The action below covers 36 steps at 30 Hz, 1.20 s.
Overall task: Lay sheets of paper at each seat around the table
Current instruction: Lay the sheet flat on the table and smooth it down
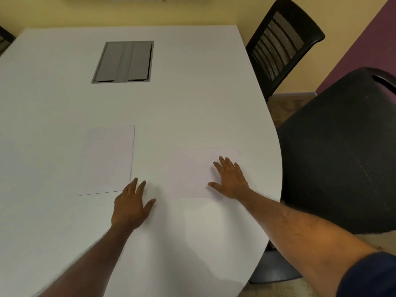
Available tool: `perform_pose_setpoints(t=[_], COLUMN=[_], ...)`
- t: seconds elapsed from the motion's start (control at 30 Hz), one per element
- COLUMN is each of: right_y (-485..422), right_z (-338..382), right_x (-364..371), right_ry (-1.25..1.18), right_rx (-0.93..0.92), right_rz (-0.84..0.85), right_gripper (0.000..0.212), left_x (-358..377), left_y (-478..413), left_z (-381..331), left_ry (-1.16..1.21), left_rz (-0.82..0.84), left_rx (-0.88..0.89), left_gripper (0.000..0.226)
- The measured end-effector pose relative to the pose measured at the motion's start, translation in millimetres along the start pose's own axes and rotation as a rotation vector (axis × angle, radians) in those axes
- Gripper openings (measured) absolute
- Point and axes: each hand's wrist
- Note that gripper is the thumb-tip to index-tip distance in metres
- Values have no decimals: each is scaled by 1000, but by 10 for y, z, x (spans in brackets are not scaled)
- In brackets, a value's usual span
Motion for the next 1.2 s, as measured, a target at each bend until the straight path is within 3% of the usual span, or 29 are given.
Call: perform_pose_setpoints(t=[0.47, 0.7, 1.2], right_y=[-1, -139, -1284], right_z=[1753, 2637, 3060], right_x=[-196, -303, -449], right_ry=[23, 31, 110], right_rx=[46, 61, 94], right_rz=[-41, -64, -78], right_gripper=[82, 81, 78], left_x=[-900, -1352, -1377], left_y=[216, 64, -1098], left_z=[1728, 2576, 2923], left_ry=[-20, -132, -204], left_rz=[-74, -3, 87], left_rx=[14, 52, 71], left_gripper=[73, 75, 78])
Point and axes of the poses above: each hand's wrist, its own y-axis away from the middle knuckle, its own x-axis out of the palm, z = x × y, and after that the axes turned 14 degrees about y, right-handed
